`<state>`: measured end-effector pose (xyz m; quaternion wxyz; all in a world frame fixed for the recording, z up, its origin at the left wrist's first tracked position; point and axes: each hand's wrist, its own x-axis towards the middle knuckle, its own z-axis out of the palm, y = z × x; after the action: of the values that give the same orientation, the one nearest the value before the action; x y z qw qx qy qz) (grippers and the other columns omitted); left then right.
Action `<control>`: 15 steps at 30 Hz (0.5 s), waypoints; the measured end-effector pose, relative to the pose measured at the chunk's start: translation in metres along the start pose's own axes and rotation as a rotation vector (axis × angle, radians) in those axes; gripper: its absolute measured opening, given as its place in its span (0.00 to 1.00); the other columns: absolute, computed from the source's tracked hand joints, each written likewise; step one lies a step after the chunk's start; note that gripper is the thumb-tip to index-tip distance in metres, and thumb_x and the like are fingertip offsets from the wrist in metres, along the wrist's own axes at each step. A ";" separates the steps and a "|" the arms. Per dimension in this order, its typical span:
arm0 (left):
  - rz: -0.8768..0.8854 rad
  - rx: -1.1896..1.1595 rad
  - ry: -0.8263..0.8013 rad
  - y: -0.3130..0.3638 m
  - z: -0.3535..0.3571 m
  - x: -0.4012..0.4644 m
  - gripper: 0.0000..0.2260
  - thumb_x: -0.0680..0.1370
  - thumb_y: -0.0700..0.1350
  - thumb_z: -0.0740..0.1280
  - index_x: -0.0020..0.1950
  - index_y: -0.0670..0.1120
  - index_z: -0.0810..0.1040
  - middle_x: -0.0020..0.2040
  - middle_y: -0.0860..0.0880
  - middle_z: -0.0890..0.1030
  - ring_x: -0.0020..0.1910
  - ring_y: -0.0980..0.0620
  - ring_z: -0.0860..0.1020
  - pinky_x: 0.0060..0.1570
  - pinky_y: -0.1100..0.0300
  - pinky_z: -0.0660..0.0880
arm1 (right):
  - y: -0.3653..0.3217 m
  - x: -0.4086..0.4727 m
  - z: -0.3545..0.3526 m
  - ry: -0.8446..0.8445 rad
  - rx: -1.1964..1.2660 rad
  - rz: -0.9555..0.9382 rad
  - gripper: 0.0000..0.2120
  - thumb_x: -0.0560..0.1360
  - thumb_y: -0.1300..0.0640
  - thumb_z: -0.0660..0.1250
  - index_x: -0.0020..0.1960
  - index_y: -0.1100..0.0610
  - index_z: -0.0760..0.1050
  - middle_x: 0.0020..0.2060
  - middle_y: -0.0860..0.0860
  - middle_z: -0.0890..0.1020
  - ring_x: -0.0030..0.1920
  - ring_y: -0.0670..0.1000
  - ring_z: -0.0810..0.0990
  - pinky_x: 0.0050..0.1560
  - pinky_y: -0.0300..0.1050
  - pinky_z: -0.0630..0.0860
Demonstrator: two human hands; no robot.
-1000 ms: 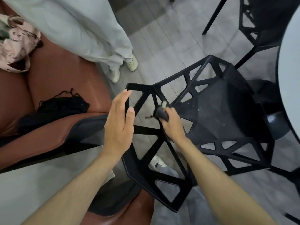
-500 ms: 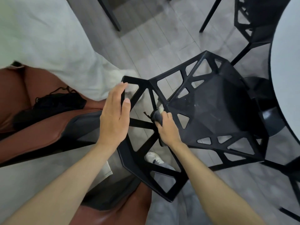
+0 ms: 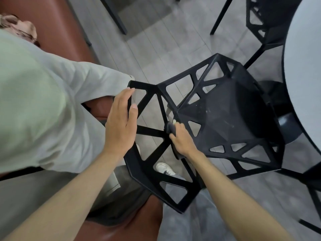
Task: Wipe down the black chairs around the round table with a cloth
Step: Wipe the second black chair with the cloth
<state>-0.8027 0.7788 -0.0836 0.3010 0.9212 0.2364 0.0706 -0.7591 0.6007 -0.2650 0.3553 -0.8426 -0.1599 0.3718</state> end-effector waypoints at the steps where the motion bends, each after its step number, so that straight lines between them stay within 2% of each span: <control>1: -0.010 0.005 -0.002 0.000 0.000 0.000 0.19 0.87 0.46 0.54 0.78 0.50 0.69 0.76 0.54 0.70 0.76 0.57 0.68 0.76 0.58 0.65 | -0.003 0.006 0.000 0.027 0.023 0.012 0.08 0.82 0.56 0.63 0.58 0.57 0.66 0.57 0.56 0.71 0.54 0.59 0.74 0.49 0.53 0.70; 3: -0.022 0.017 -0.007 0.001 0.000 0.000 0.19 0.87 0.46 0.54 0.78 0.51 0.69 0.76 0.56 0.70 0.76 0.58 0.67 0.74 0.65 0.62 | 0.001 0.005 0.001 0.029 0.037 0.018 0.07 0.81 0.55 0.63 0.54 0.54 0.65 0.55 0.55 0.71 0.53 0.59 0.75 0.49 0.55 0.72; 5: -0.029 0.018 -0.009 0.002 0.000 -0.001 0.19 0.87 0.47 0.54 0.77 0.51 0.69 0.76 0.56 0.70 0.76 0.59 0.67 0.72 0.69 0.60 | 0.011 -0.012 0.000 -0.032 0.001 0.001 0.08 0.81 0.55 0.64 0.56 0.55 0.66 0.55 0.53 0.71 0.53 0.58 0.75 0.50 0.55 0.73; 9: -0.019 0.013 -0.009 0.007 0.000 0.000 0.20 0.86 0.46 0.54 0.77 0.49 0.69 0.77 0.53 0.70 0.77 0.57 0.67 0.76 0.63 0.61 | 0.041 -0.082 -0.019 -0.138 -0.072 -0.012 0.11 0.78 0.52 0.66 0.56 0.54 0.67 0.51 0.47 0.68 0.49 0.52 0.74 0.48 0.52 0.72; 12: -0.021 0.018 -0.010 0.006 -0.001 0.001 0.20 0.86 0.46 0.53 0.78 0.48 0.69 0.77 0.53 0.70 0.76 0.59 0.66 0.74 0.68 0.60 | 0.048 -0.137 -0.034 -0.186 -0.214 -0.093 0.12 0.75 0.49 0.68 0.50 0.47 0.64 0.50 0.45 0.67 0.52 0.50 0.71 0.49 0.51 0.74; 15: -0.026 0.023 -0.011 0.007 -0.001 0.000 0.20 0.86 0.46 0.54 0.78 0.49 0.69 0.77 0.54 0.70 0.77 0.59 0.66 0.75 0.64 0.61 | 0.037 -0.137 -0.031 -0.175 -0.280 -0.115 0.13 0.76 0.48 0.68 0.52 0.46 0.64 0.51 0.44 0.66 0.53 0.50 0.71 0.49 0.51 0.76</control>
<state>-0.8002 0.7745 -0.0789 0.2923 0.9219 0.2474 0.0588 -0.8276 0.4870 -0.2069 0.2398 -0.8377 -0.2883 0.3971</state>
